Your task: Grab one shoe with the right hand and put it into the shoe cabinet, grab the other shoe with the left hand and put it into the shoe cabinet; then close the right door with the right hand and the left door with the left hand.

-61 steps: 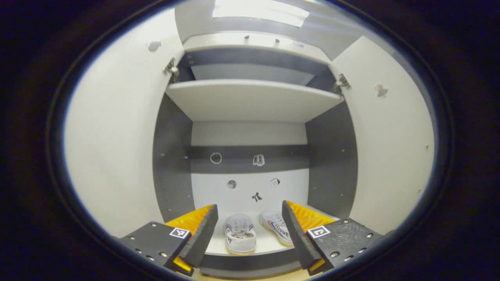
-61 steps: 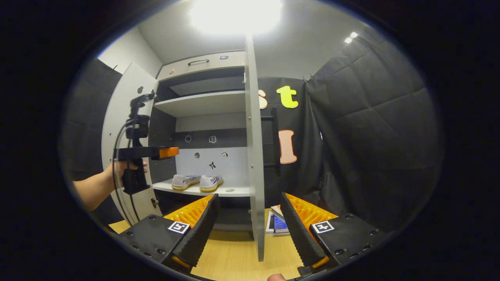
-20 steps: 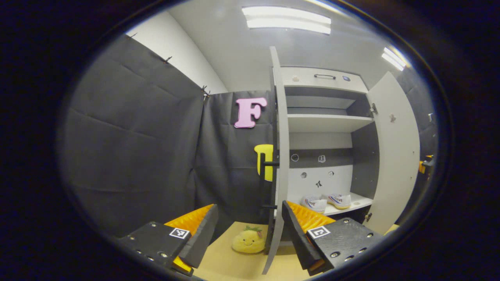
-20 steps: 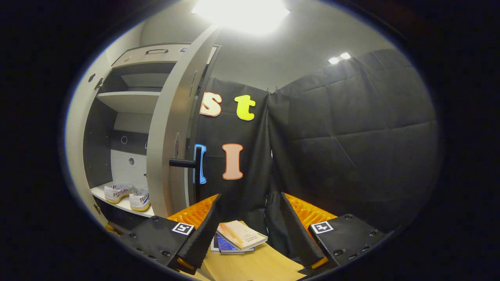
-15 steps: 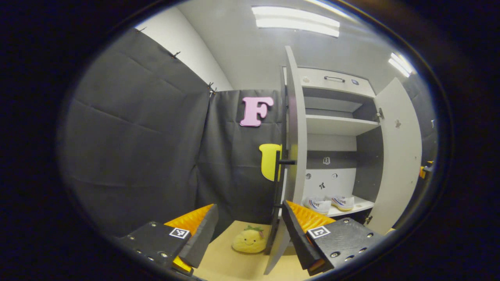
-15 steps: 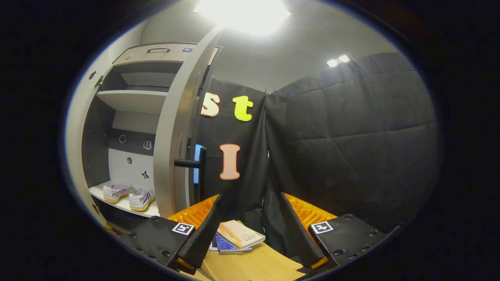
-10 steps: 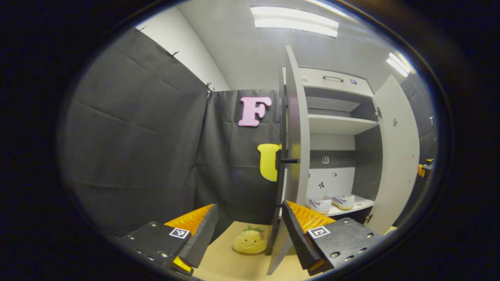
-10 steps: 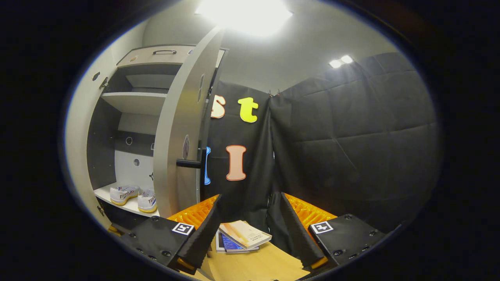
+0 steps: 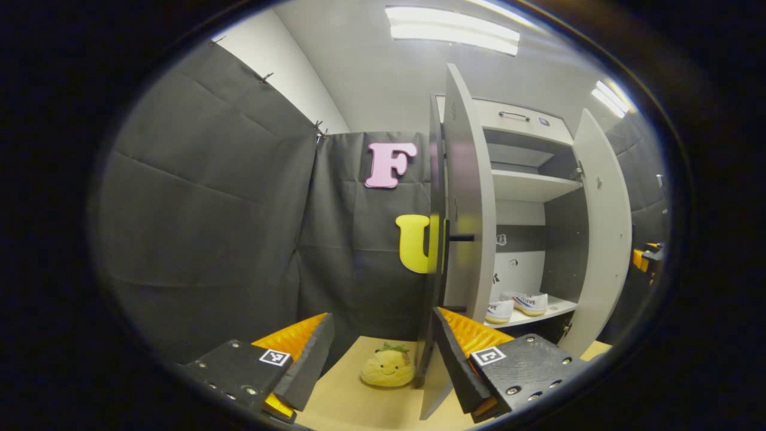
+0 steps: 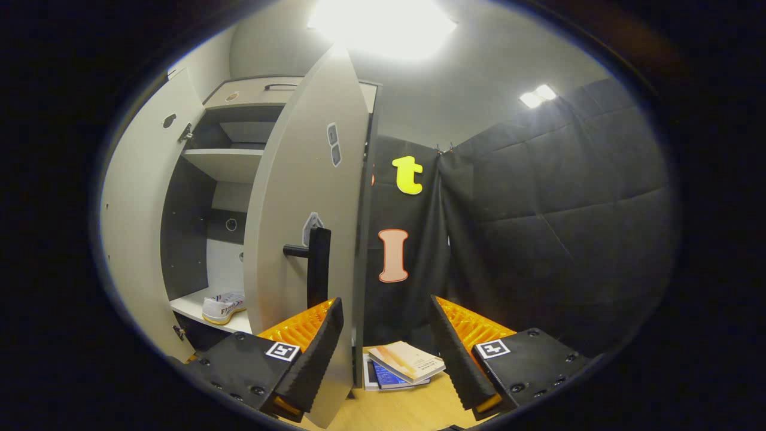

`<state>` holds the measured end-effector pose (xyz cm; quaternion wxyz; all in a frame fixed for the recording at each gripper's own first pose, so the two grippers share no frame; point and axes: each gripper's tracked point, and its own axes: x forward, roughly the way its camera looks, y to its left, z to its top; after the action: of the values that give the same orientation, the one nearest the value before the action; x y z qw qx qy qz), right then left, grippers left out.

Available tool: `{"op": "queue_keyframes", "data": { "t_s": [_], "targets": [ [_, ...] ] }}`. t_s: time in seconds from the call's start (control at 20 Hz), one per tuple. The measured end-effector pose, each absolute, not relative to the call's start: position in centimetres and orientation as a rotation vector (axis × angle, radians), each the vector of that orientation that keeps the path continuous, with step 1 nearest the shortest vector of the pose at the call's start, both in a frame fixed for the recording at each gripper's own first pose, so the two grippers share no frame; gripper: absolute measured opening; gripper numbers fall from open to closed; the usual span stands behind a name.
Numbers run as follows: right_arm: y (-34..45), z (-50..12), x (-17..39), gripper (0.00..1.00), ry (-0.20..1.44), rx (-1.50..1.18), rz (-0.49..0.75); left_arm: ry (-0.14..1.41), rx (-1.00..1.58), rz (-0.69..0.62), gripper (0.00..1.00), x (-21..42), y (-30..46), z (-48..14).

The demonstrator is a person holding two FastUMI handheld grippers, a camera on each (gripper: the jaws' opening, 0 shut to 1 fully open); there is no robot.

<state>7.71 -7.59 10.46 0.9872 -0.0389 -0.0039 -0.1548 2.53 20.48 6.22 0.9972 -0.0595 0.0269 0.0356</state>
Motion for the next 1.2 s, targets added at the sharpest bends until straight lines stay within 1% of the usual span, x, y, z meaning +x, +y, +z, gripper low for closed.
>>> {"op": "queue_keyframes", "data": {
  "t_s": [0.05,0.1,0.15,0.2,0.25,0.35,0.4,0.45,0.5,0.55,0.6,0.65,0.7,0.75,0.8,1.05,1.1,1.15,1.2],
  "targets": [
    [-6.6,10.4,8.2,0.85,-0.006,-0.085,-0.292,0.056,-0.116,0.073,0.93,2.5,20.7,6.1],
    [-5.6,10.5,8.8,0.91,-0.008,-0.094,-0.267,0.057,-0.112,0.075,0.93,2.5,21.2,5.9],
    [-4.3,10.5,9.5,0.91,-0.006,-0.107,-0.235,0.062,-0.108,0.078,0.91,2.4,21.7,5.8],
    [-3.1,10.4,10.0,0.86,-0.004,-0.115,-0.205,0.069,-0.104,0.082,0.91,2.2,22.3,5.5],
    [-2.0,10.3,10.4,0.91,-0.001,-0.128,-0.181,0.076,-0.103,0.087,0.91,2.3,22.8,5.2],
    [-1.0,10.1,10.3,0.91,-0.003,-0.153,-0.165,0.091,-0.102,0.096,0.91,2.7,23.5,4.6],
    [-0.4,10.3,10.3,0.97,-0.012,-0.155,-0.154,0.094,-0.096,0.099,0.91,2.9,23.8,4.4],
    [0.2,10.5,10.0,0.96,-0.022,-0.151,-0.143,0.095,-0.090,0.102,0.93,3.4,24.1,4.3],
    [0.7,10.6,9.9,0.97,-0.026,-0.138,-0.133,0.098,-0.085,0.106,0.91,4.0,24.5,4.2],
    [1.0,10.5,9.6,0.97,-0.026,-0.120,-0.111,0.104,-0.083,0.112,0.93,4.6,24.9,4.0],
    [1.0,10.4,9.1,0.98,-0.026,-0.103,-0.097,0.110,-0.083,0.117,0.91,5.1,25.3,3.7],
    [0.8,10.5,8.6,0.98,-0.028,-0.092,-0.094,0.115,-0.084,0.120,0.96,5.7,25.4,3.7],
    [0.3,10.6,8.1,0.96,-0.033,-0.086,-0.097,0.119,-0.088,0.121,0.91,6.1,25.5,3.7],
    [-0.2,10.7,7.5,0.98,-0.039,-0.084,-0.106,0.118,-0.094,0.119,0.91,6.7,25.5,3.8],
    [-0.8,10.8,6.9,0.96,-0.040,-0.086,-0.116,0.116,-0.099,0.115,0.93,7.2,25.2,4.0],
    [-4.5,9.7,4.1,0.98,-0.009,-0.096,-0.172,0.110,-0.090,0.095,0.93,8.9,22.8,4.8],
    [-5.2,9.2,3.4,0.98,0.004,-0.091,-0.174,0.107,-0.087,0.094,0.91,8.9,22.2,4.9],
    [-6.0,8.9,3.0,0.98,0.011,-0.085,-0.178,0.106,-0.091,0.091,0.93,9.0,21.5,5.1],
    [-6.8,8.6,2.6,0.98,0.017,-0.081,-0.186,0.107,-0.099,0.089,0.91,8.9,20.9,5.1]
  ]
}}
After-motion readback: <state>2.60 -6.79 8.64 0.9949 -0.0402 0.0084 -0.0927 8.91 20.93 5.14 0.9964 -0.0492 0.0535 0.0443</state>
